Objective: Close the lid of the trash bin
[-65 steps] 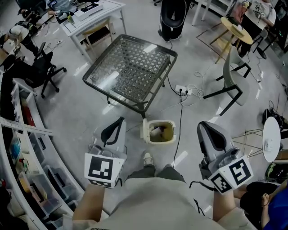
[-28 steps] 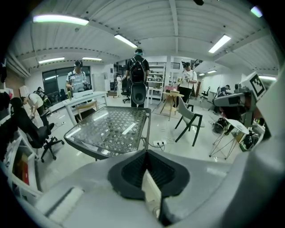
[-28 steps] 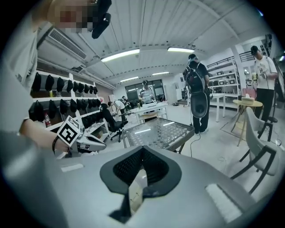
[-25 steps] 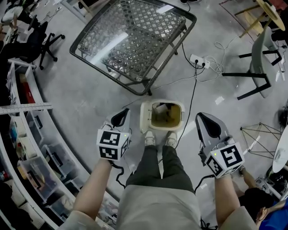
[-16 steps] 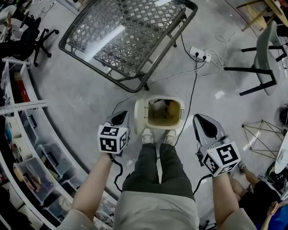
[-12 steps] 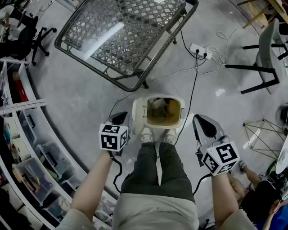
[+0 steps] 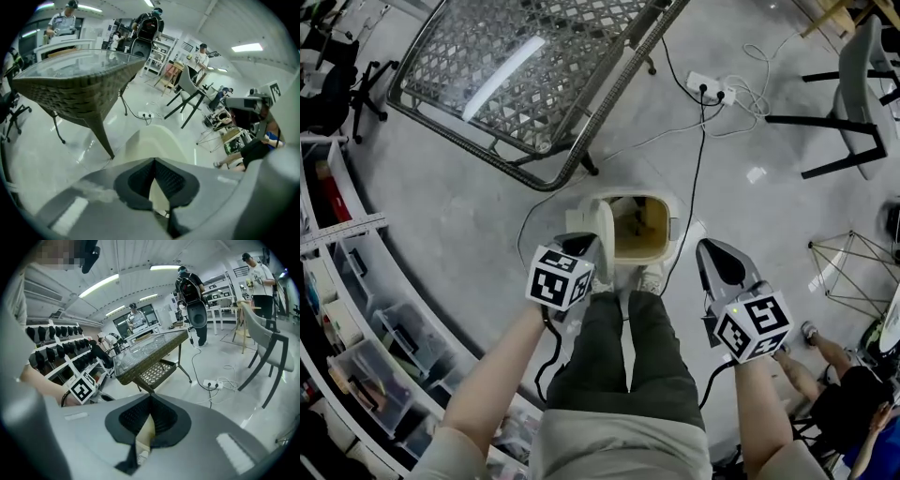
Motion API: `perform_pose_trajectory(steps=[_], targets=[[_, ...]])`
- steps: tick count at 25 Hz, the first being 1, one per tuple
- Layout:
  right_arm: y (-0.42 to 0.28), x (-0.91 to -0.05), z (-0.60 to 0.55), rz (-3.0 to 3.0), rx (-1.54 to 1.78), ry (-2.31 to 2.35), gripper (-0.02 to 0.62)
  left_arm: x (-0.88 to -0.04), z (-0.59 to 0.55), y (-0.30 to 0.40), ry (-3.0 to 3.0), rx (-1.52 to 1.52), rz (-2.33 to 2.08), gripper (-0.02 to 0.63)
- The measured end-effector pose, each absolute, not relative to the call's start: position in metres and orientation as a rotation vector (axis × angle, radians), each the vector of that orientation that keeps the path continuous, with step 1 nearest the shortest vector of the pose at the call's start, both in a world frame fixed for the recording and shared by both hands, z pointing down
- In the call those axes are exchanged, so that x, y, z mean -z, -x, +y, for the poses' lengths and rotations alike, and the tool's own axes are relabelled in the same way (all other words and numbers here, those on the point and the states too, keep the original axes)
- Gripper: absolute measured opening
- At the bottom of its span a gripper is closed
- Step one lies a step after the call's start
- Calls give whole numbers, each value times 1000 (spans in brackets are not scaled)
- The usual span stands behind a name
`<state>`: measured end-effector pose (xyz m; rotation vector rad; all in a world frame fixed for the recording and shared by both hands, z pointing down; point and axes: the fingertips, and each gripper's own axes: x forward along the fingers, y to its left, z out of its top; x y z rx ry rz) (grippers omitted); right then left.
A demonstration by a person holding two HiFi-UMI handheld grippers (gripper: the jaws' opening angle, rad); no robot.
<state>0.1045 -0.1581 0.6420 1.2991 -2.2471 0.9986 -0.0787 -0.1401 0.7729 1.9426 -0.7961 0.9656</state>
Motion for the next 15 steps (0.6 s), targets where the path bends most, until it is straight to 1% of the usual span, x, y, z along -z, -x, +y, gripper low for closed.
perform_pose_trajectory(steps=[8,15], targets=[[-139,-685,-150,-2148,-1111,-1421,3,-834,-133,12,-2008,-1034,-614,3],[-165,-731,-138,-2092,-1163,-1494,3,-894,-129,-24,-2028,-1088,-536,3]])
